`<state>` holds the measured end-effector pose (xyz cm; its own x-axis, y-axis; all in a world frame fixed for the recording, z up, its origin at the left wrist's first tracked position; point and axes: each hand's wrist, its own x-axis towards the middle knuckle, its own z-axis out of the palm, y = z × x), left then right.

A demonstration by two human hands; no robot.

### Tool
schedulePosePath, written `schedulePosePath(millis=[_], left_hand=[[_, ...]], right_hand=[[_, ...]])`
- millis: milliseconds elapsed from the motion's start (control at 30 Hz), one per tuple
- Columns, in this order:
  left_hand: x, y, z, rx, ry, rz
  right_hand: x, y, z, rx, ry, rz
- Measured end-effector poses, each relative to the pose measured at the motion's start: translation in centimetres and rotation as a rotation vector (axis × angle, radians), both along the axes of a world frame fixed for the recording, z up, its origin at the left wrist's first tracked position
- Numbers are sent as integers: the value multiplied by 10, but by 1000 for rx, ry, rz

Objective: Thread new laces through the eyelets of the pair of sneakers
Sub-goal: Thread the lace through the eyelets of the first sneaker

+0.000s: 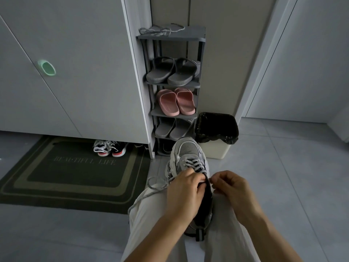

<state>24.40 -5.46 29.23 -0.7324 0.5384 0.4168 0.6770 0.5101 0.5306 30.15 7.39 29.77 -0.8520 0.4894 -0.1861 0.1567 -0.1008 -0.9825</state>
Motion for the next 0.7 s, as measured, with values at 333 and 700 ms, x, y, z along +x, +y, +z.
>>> schedulePosePath(millis=[333, 700], left_hand=[[-39, -65, -5, 434, -523, 270], [-34, -44, -14, 187, -674, -102]], right_hand=[[11, 121, -25, -697, 72, -689], [4, 0, -5, 408, -50, -310]])
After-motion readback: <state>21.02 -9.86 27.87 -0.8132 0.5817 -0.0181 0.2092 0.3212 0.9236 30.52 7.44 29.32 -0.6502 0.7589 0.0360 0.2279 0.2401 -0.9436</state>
